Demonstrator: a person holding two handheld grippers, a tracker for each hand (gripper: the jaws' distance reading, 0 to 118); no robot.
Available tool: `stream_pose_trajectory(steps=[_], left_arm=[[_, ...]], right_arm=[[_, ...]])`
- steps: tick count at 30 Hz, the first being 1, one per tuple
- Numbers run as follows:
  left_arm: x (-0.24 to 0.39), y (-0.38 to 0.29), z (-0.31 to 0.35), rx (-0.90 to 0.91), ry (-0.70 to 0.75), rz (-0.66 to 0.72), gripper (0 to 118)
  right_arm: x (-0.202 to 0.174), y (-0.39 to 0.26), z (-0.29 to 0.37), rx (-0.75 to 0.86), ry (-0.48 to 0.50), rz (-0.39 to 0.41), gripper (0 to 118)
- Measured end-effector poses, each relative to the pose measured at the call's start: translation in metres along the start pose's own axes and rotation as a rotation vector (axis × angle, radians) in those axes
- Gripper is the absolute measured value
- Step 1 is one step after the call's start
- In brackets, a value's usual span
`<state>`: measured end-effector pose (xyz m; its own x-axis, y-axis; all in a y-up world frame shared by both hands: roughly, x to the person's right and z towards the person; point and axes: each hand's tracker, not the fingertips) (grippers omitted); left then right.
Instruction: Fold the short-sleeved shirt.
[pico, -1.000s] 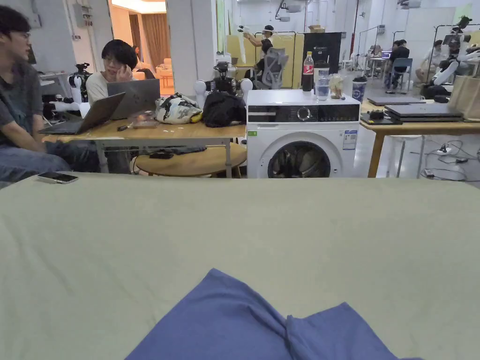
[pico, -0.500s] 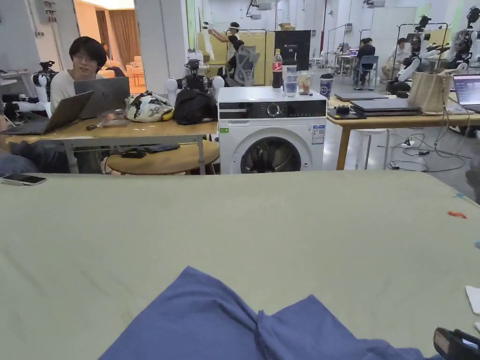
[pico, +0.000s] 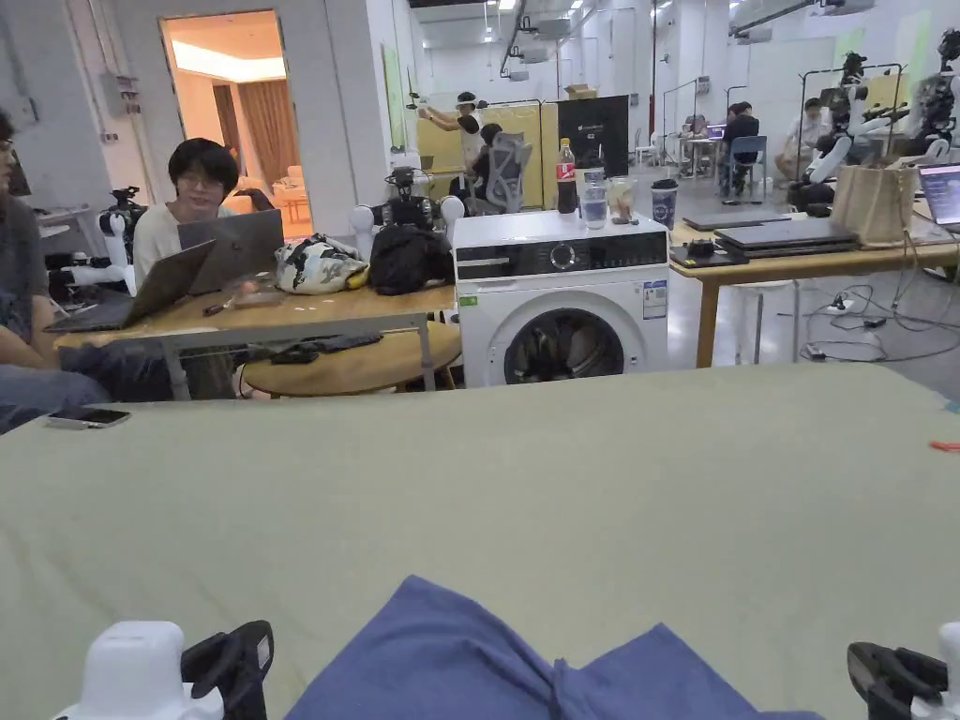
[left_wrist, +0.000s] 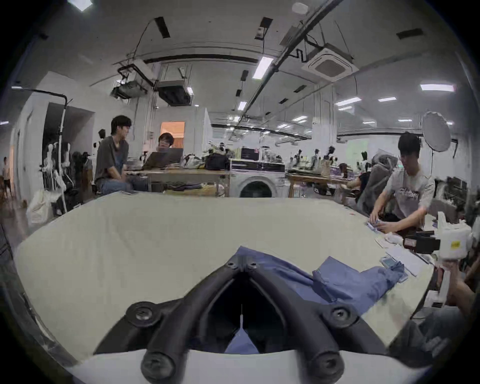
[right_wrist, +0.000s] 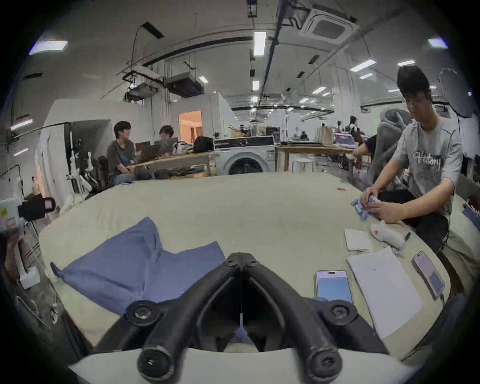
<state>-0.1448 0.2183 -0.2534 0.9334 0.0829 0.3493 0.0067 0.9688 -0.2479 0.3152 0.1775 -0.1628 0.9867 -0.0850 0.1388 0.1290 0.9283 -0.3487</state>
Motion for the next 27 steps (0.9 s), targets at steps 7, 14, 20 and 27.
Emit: stream_pose_trajectory(steps=[7, 14, 20, 27], left_arm=[[-0.007, 0.012, -0.022, -0.064, -0.03, 0.029, 0], [-0.008, 0.021, -0.092, -0.239, -0.115, 0.005, 0], [0.006, 0.02, -0.228, -0.547, -0.164, -0.041, 70], [0.008, -0.006, -0.363, -0.691, -0.073, -0.054, 69]], right_arm=[[0.001, -0.003, -0.009, -0.004, 0.011, -0.007, 0], [0.019, -0.018, -0.014, -0.036, 0.002, -0.1, 0], [0.05, -0.039, -0.02, -0.082, -0.013, -0.284, 0], [0.079, -0.042, -0.025, -0.117, -0.101, -0.3, 0]])
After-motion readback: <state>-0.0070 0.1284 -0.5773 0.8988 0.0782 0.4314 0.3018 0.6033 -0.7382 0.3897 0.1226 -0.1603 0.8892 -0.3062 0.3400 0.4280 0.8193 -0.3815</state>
